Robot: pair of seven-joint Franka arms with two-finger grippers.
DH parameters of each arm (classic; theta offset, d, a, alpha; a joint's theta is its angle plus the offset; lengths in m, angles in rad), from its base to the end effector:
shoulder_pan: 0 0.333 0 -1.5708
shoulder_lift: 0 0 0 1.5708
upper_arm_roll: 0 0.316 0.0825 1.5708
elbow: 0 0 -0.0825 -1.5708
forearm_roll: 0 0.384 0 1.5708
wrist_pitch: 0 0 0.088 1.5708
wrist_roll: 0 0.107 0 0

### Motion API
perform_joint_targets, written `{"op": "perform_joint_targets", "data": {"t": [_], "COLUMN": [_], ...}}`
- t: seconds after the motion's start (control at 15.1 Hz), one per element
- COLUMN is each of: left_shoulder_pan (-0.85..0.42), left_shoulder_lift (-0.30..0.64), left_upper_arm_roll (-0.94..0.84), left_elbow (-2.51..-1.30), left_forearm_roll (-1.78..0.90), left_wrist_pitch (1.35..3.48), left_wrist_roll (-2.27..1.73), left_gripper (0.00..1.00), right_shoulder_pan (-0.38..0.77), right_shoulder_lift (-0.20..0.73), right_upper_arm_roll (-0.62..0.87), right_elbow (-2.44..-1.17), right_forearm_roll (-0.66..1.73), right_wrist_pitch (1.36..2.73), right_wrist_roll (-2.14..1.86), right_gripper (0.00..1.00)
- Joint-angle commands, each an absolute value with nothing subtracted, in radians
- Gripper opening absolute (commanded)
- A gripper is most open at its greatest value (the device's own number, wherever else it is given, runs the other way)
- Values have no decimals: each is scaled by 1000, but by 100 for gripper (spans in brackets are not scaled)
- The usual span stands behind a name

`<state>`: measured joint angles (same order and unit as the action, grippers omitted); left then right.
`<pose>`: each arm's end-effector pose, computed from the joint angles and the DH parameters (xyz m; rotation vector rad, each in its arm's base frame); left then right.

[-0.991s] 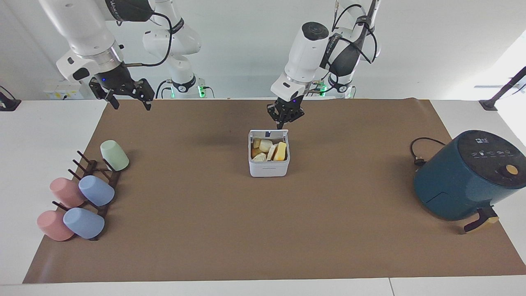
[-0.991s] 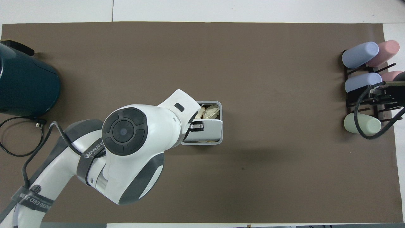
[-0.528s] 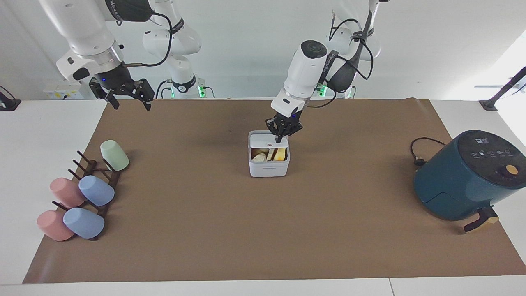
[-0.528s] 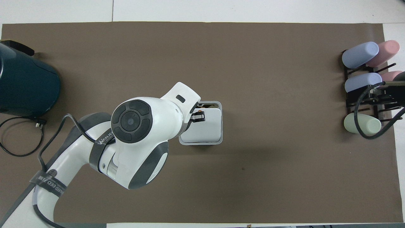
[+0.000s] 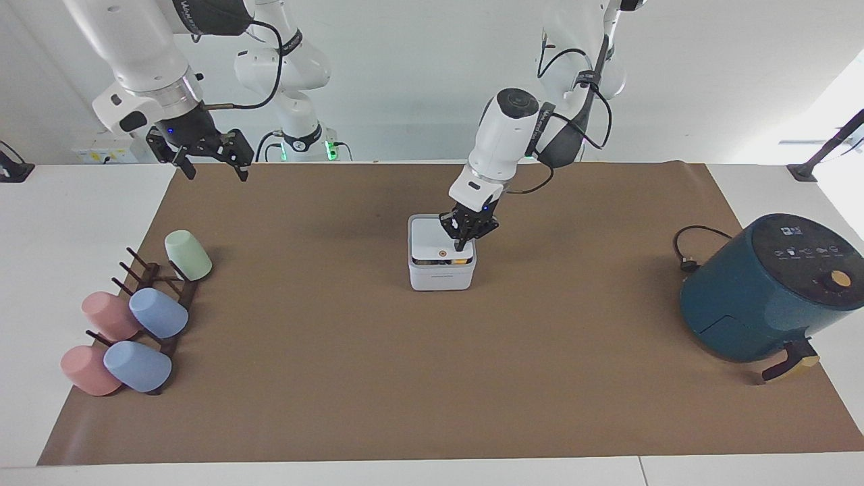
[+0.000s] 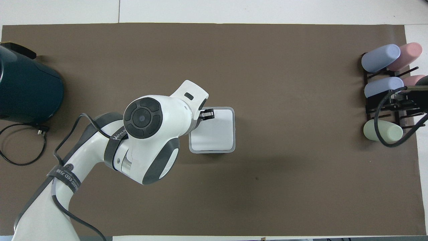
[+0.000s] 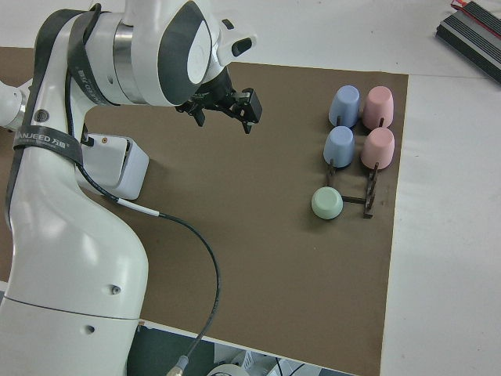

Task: Close trash can lid
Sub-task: 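Push the white lid down over the trash can with the left gripper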

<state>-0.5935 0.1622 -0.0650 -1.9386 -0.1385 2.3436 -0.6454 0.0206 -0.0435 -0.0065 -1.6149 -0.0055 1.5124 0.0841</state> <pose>0.4874 -0.3778 0.4262 2.8916 0.1066 0.1738 0.5342 0.0068 0.6226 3.1302 -0.1098 -0.0919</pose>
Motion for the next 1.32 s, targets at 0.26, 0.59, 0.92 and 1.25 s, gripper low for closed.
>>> {"op": "perform_joint_targets", "data": {"t": [0.26,0.59,0.92,1.25], "left_shoulder_pan": [-598,-618,-635,-641], "left_shoulder_lift": [210,247,275,276], "left_upper_arm_roll": [-69,-68,-67,-67], "left_elbow": [-1933,-1933,-1925,-1930], "left_forearm_roll": [-155,-153,-153,-153], "left_wrist_pitch": [2413,2447,2482,2497], "left_wrist_roll": [-653,-664,-684,-699], "left_gripper": [0,0,0,0], "right_shoulder_pan": [3,3,3,3], "right_shoulder_lift": [-41,-41,-41,-41], "right_upper_arm_roll": [6,6,6,6], "right_elbow": [-1609,-1609,-1609,-1609], "right_forearm_roll": [14,14,14,14], "right_wrist_pitch": [1502,1502,1502,1502], "right_wrist_roll": [89,89,89,87], "right_gripper": [100,100,100,100]}}
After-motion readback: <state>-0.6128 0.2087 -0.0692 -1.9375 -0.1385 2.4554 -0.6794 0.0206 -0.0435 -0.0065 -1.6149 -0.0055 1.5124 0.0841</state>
